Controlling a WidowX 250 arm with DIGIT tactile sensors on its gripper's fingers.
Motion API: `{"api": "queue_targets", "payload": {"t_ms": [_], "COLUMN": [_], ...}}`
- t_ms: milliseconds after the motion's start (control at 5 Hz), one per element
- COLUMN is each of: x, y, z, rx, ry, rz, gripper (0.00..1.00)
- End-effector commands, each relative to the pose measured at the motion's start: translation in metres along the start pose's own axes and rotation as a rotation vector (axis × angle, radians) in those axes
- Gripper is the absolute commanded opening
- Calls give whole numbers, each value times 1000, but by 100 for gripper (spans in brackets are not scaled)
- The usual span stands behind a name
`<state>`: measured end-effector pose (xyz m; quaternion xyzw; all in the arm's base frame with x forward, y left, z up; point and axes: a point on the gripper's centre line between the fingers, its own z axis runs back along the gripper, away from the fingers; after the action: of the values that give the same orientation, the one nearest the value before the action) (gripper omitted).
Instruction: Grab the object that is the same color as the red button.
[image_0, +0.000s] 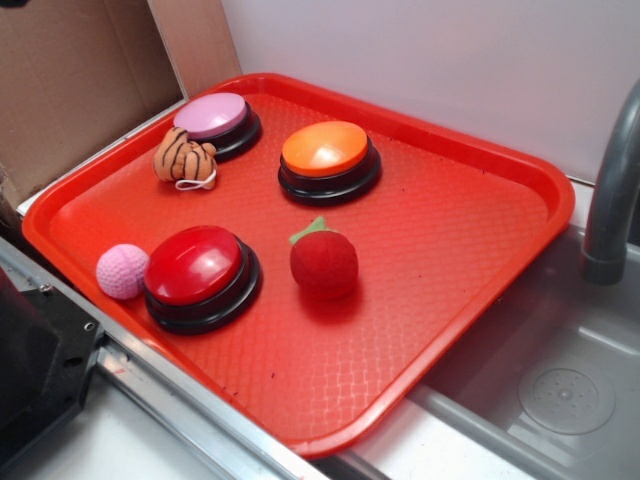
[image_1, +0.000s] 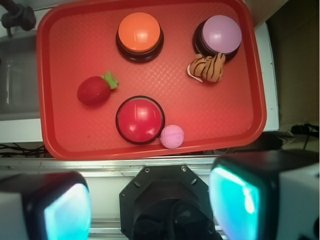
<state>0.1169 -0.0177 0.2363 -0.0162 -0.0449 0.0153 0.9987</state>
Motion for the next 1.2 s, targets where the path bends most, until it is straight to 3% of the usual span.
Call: {"api": "queue_targets", "payload": {"t_ms": [0,400,600,1000], "x": [0,39,57,92], "y": [0,-23,-40,-70], "z": [0,-35,-65,-131], "rx": [0,63,65,129], "ry": [0,-60,-99,-144], "rz": [0,-210,-344,-566], "gripper": [100,100,100,100]}}
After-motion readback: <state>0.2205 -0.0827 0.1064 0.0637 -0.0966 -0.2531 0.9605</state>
